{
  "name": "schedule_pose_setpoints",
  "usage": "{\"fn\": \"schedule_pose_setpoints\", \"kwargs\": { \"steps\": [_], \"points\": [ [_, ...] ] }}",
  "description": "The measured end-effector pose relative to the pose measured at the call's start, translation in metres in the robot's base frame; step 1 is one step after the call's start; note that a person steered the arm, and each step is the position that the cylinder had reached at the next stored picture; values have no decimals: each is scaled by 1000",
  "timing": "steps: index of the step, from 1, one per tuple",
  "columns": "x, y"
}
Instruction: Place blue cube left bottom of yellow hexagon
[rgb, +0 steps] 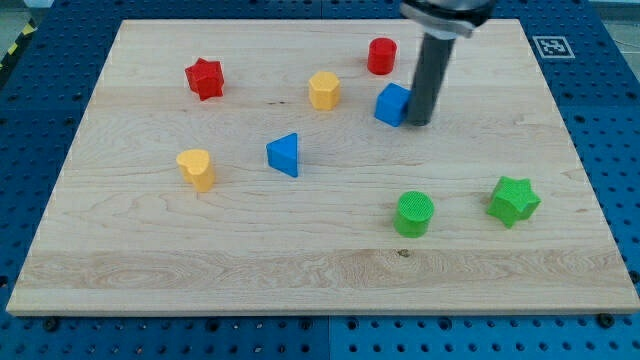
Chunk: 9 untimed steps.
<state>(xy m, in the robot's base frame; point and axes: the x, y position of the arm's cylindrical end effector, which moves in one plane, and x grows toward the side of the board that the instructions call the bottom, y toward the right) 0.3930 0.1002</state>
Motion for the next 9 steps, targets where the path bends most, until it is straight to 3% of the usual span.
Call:
{"fn": "schedule_pose_setpoints", "kwargs": {
  "steps": [2,3,6,7,8,9],
  "points": [
    [-21,75],
    [-25,23],
    [20,-83],
    [20,-9],
    [-7,11],
    [-26,-35]
  ]
}}
